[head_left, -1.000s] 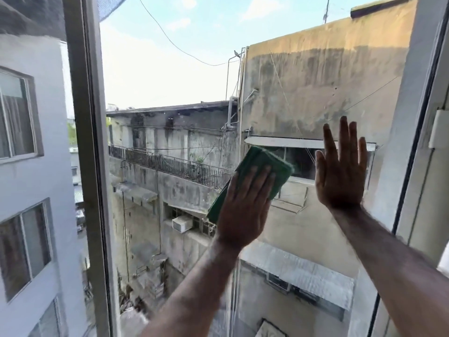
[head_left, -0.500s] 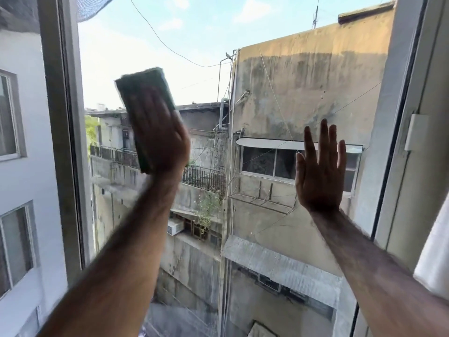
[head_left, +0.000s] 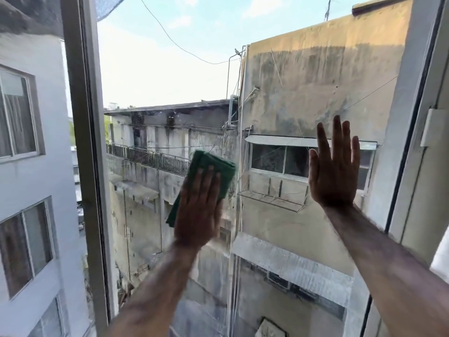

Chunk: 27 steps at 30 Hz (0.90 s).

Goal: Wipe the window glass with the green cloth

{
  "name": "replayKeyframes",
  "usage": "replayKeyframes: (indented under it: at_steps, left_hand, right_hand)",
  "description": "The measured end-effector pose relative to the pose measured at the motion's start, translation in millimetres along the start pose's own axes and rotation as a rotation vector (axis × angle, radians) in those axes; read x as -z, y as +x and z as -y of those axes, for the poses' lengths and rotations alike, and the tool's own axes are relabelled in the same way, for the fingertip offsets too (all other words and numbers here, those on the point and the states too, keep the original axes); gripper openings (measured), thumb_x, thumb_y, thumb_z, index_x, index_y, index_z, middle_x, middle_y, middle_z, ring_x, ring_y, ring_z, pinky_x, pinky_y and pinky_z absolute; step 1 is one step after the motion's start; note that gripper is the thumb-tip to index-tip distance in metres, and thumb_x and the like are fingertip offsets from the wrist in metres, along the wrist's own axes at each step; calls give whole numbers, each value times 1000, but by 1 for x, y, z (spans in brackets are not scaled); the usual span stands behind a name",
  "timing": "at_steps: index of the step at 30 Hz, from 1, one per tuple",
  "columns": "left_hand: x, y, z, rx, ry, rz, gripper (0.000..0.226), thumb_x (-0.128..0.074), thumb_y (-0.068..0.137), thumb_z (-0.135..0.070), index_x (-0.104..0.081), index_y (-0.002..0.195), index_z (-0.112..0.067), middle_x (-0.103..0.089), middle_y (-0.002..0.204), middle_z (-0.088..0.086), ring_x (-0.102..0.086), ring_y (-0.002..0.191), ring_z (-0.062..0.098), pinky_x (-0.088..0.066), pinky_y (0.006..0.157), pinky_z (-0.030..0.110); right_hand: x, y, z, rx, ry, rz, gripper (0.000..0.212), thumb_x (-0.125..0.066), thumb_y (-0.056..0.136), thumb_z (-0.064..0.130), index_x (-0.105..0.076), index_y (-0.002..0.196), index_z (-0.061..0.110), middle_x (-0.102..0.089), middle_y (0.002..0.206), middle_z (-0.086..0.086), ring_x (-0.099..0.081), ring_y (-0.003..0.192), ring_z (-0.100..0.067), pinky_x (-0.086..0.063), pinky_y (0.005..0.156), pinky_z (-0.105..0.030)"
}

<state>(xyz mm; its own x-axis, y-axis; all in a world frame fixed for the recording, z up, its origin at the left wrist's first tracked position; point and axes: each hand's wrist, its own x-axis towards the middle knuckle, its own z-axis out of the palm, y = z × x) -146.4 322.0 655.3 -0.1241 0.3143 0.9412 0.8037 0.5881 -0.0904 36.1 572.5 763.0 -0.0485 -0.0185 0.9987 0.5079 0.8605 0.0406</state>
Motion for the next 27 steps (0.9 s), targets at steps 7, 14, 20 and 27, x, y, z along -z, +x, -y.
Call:
replayKeyframes:
  at_steps: [7,14,20,27]
  left_hand:
    - [56,78,86,565,-39,-179,64,-27,111,-29,-9,164,1,-8,173,30,-7,162,42,-15,132,58]
    - [42,197,-29,350,7,-349,59,-26,109,-21,-14,166,-9,-14,176,14,-8,164,32,-14,132,49]
    - [-15,90,-104,-173,-63,-109,64,-28,108,-30,-12,167,-11,-11,177,11,-2,165,31,-3,134,59]
    - [14,-16,18,130,-12,61,58,-32,109,-24,-24,162,-3,-17,173,21,-15,162,38,-27,127,64]
  right_hand:
    - [3,0,6,-7,5,-10,57,-31,117,33,-21,172,21,-18,181,-14,-14,169,-30,-17,137,-52]
    - [6,-1,6,-11,-3,-9,57,-33,117,31,-22,172,20,-19,180,-15,-15,169,-30,-16,138,-51]
    - [4,-1,0,6,-7,2,59,-35,117,32,-18,173,21,-17,181,-14,-13,170,-29,-18,137,-53]
    - [7,-1,4,-1,4,5,58,-36,117,30,-21,172,19,-18,180,-16,-13,169,-30,-19,136,-55]
